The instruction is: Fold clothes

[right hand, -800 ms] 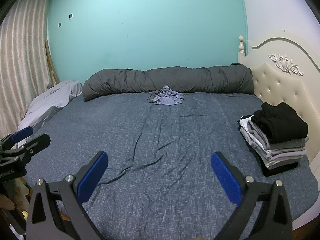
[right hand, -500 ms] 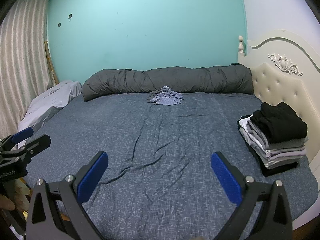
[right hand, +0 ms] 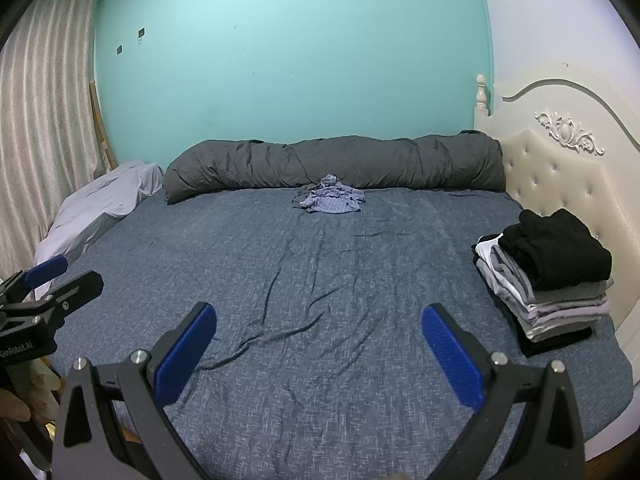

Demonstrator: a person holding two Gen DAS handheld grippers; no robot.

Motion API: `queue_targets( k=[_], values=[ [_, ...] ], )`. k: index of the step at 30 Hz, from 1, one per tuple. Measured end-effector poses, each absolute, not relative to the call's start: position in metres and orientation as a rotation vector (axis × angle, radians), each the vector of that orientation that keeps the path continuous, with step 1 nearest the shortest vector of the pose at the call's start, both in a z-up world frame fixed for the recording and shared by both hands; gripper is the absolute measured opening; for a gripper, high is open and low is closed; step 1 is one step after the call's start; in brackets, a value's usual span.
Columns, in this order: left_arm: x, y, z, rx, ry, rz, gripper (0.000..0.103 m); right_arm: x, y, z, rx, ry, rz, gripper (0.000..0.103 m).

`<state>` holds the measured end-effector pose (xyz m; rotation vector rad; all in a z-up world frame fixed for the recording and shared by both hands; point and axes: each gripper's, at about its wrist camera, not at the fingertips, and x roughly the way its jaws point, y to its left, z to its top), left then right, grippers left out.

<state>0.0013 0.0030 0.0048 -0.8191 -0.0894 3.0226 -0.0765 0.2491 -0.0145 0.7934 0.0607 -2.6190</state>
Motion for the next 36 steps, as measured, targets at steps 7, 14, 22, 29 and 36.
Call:
queue_targets(
  k=[7,14,22,29,36],
  values=[
    [0.0024,0.004,0.0053,-0.816,-0.087,3.018,0.103,-0.0762,0.2499,-0.0116,0.789,0.064,-2.621,0.103],
    [0.0019,0.0075,0.0058,-0.815,-0.088,3.013,0.103,-0.0757,0.2511,-0.0104,0.785,0.066,-2.622,0.103],
    [0.0037,0.0098,0.0052,-0.808,-0.088,3.019,0.103,-0.0757,0.2512,-0.0112,0.785,0.068,-2.62,0.103],
    [0.0016,0.0109,0.006,-0.811,-0.087,3.025,0.103,-0.0758,0.2516,-0.0115,0.784,0.069,-2.62,0.103],
    [0.0017,0.0122,0.0057,-0.808,-0.088,3.03,0.103,-0.0756,0.2525,-0.0128,0.788,0.068,-2.621,0.103]
  ],
)
